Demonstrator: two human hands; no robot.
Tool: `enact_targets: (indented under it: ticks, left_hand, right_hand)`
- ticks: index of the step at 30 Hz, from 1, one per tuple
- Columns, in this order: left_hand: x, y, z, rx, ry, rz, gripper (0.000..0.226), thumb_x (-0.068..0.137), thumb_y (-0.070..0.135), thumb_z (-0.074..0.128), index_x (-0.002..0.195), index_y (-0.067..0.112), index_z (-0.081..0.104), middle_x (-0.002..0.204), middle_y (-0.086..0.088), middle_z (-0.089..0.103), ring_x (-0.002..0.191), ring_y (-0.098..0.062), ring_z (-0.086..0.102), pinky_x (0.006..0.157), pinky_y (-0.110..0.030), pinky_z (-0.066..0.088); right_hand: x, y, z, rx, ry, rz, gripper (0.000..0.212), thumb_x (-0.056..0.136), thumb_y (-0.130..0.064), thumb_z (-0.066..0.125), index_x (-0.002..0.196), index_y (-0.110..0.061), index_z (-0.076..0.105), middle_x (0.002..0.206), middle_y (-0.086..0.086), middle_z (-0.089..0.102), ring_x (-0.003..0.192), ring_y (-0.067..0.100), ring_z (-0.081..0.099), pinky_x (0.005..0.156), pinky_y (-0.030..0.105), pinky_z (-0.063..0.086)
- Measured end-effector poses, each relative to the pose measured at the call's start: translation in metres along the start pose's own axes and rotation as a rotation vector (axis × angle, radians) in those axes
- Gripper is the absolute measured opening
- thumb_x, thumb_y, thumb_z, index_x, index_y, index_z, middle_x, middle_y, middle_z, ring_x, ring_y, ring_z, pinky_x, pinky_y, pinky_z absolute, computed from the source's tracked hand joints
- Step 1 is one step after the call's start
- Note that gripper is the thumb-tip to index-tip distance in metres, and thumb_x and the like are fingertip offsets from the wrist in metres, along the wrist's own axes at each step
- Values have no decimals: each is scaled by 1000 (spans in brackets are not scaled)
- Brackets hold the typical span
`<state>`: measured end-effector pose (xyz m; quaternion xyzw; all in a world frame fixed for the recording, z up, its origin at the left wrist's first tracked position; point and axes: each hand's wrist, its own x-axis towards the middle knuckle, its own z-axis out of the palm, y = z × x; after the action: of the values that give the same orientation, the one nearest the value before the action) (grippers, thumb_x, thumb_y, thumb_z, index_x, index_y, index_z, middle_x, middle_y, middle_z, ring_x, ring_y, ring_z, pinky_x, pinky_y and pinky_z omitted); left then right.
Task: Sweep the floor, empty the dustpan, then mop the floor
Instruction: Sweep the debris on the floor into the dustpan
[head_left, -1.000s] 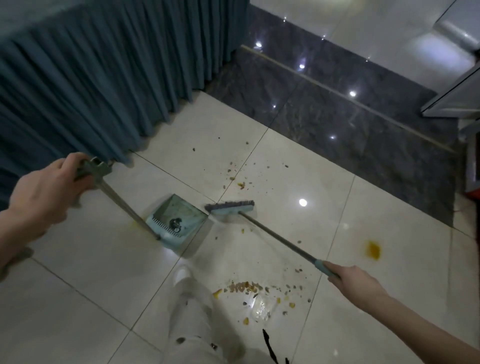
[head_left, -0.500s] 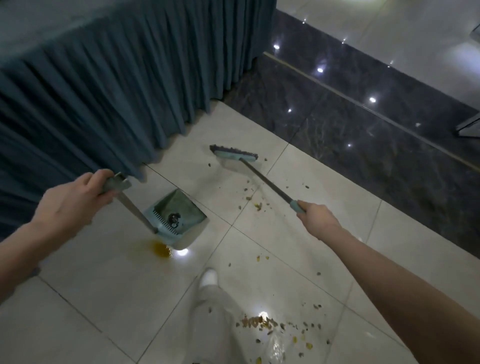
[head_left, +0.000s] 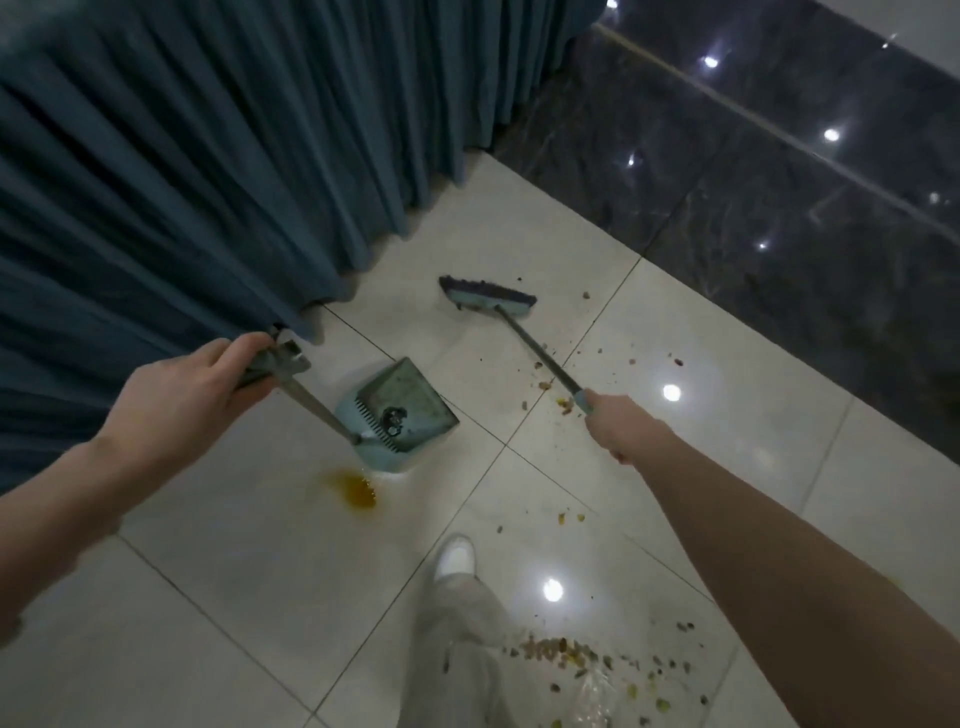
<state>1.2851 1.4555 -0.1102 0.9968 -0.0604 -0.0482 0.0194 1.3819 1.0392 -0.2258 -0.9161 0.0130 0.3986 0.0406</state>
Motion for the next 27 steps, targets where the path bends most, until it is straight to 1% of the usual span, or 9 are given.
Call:
enact_targets:
  ticks: [2, 4, 6, 8, 12, 17, 20, 22, 27]
  left_hand:
    - [-1, 5, -1, 13, 8, 9, 47, 88, 40, 47, 125, 12, 50, 97, -13, 66, 55, -30, 59, 43, -30, 41]
    - [-4, 11, -2, 27, 17, -4, 44, 88, 39, 52, 124, 12, 51, 95, -12, 66, 54, -31, 59, 42, -30, 41]
    - [-10, 19, -3, 29, 27, -27, 42, 88, 34, 58, 123, 13, 51, 94, -13, 66, 54, -34, 60, 42, -32, 43]
    - [-19, 31, -6, 23, 35, -33, 40, 88, 32, 60, 122, 13, 50, 94, -14, 66, 54, -34, 59, 41, -32, 43]
    - [-44, 58, -7, 13, 41, -11, 39, 89, 33, 60, 122, 15, 48, 93, -12, 64, 49, -30, 57, 40, -31, 43]
    - [-72, 90, -8, -8, 27, 11, 38, 90, 35, 56, 122, 17, 48, 92, -9, 63, 44, -24, 54, 40, -32, 43]
    - [-83, 99, -9, -8, 36, 20, 38, 88, 31, 60, 121, 16, 49, 91, -13, 64, 49, -29, 57, 41, -27, 35]
    - [-84, 99, -10, -6, 42, -5, 39, 88, 31, 62, 122, 16, 49, 91, -13, 64, 51, -31, 59, 43, -25, 31]
    - [-75, 87, -13, 9, 28, 28, 42, 86, 32, 63, 122, 16, 50, 89, -10, 63, 50, -30, 59, 40, -27, 36]
  right_hand:
    - [-20, 34, 26, 19, 5, 18, 41, 102, -24, 24, 141, -24, 36, 88, 8, 55, 75, 23, 60, 70, 36, 54]
    - [-50, 76, 50, -29, -26, 0, 41, 101, -22, 27, 141, -29, 31, 80, 3, 52, 66, 18, 57, 62, 31, 52]
    - [-90, 119, 72, -86, -82, -1, 46, 101, -20, 29, 145, -34, 25, 75, -1, 51, 59, 14, 53, 52, 24, 45]
    - [-134, 156, 93, -115, -130, 26, 51, 102, -22, 27, 148, -42, 17, 77, -3, 47, 59, 14, 54, 46, 19, 38]
    - [-217, 214, 132, -179, -194, 75, 53, 102, -25, 29, 148, -47, 13, 70, -8, 42, 53, 6, 44, 48, 19, 35]
    - [-296, 259, 159, -201, -201, 102, 55, 102, -30, 30, 146, -54, 6, 70, -7, 42, 54, 3, 43, 50, 16, 37]
    - [-313, 281, 164, -108, -108, 133, 50, 101, -42, 33, 142, -58, 11, 78, -7, 55, 65, 4, 57, 65, 19, 52]
    - [-314, 287, 158, -60, -50, 152, 47, 98, -50, 36, 140, -62, 18, 88, -8, 64, 73, 5, 63, 74, 23, 56]
    - [-275, 239, 97, -4, 83, 128, 41, 101, -43, 39, 141, -46, 35, 73, -5, 61, 55, 6, 56, 52, 21, 49]
